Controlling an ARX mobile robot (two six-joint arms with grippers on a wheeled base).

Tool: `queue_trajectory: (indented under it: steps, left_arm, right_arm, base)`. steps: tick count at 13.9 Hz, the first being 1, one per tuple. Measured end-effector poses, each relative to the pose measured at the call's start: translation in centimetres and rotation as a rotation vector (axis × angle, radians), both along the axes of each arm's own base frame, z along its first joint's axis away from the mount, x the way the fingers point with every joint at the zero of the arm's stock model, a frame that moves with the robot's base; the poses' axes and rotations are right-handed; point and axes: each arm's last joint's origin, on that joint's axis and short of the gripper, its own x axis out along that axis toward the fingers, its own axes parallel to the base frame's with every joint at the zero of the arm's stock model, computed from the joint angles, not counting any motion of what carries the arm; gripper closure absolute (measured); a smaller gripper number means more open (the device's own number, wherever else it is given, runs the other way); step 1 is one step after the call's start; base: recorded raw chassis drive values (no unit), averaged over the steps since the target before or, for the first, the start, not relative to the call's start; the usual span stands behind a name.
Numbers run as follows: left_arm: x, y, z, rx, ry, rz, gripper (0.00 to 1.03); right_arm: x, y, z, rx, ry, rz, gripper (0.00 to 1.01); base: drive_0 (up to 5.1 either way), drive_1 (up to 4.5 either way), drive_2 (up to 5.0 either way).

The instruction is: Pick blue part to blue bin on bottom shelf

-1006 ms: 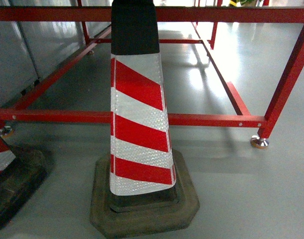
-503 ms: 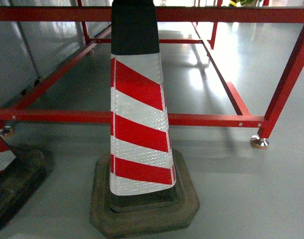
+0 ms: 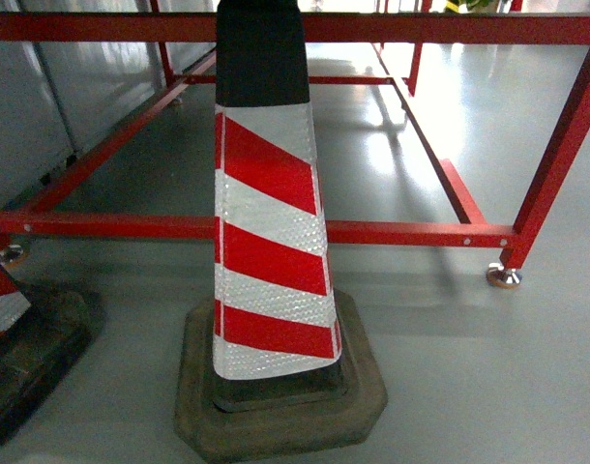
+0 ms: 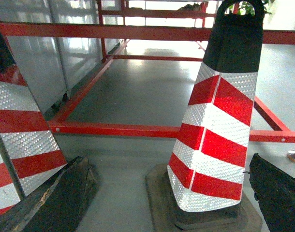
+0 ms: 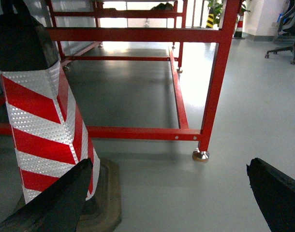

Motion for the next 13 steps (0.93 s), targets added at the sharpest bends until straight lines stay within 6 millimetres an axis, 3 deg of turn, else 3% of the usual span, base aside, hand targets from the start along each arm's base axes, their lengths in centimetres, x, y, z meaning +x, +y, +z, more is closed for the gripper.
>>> queue_trajectory:
  steps: [13]
  left_arm:
    - [0.0,0.0,0.0,0.0,0.0,0.0,0.05]
  right_arm:
    - [0.0,0.0,0.0,0.0,0.0,0.0,0.03]
  base:
    - [0.0,0.0,0.0]
